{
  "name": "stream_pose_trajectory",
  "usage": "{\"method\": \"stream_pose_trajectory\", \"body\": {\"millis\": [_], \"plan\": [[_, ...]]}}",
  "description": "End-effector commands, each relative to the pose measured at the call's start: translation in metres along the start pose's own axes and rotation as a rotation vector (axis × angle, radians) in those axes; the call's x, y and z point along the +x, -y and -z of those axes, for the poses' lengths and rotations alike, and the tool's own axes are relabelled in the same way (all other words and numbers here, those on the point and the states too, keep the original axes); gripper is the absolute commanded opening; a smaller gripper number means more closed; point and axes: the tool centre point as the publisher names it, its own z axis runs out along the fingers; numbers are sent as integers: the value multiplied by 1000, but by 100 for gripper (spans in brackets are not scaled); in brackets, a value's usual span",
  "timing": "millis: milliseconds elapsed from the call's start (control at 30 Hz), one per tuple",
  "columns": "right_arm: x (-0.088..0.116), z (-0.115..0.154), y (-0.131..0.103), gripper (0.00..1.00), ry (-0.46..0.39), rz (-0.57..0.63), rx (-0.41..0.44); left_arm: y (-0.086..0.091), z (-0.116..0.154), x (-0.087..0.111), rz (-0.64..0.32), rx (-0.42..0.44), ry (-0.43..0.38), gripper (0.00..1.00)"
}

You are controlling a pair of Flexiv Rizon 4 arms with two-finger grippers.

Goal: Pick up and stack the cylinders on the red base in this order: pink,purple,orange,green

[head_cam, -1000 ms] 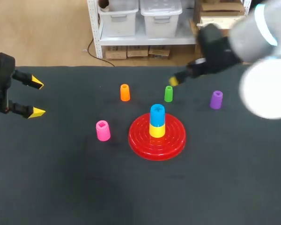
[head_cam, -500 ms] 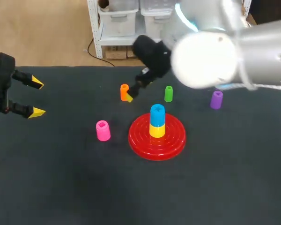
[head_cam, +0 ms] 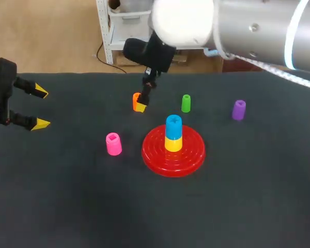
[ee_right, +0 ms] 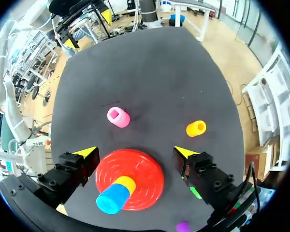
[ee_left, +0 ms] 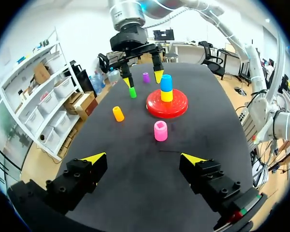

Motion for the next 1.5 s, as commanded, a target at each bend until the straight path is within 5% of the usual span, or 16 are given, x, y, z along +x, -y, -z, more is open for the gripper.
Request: {"method": "stream_pose_trajectory", "body": {"millis": [33, 333, 433, 733, 1200, 1500], "plan": [[-6, 1, 7, 100, -73, 0, -159, 1, 0, 1, -2, -4, 3, 100], [-6, 1, 7, 100, -73, 0, -159, 1, 0, 1, -2, -4, 3, 100], [-14, -16, 0, 100, -143, 32, -101, 1, 0, 1, -2, -4, 3, 100], [-32, -58, -14, 100, -163, 87, -83, 1, 0, 1, -2, -4, 3, 100], [-55, -87, -29, 100, -301, 66, -28, 1, 0, 1, -2, -4, 3, 100], [-51, -93, -31, 100, -270, 46, 5, 1, 0, 1, -2, -4, 3, 100]]}}
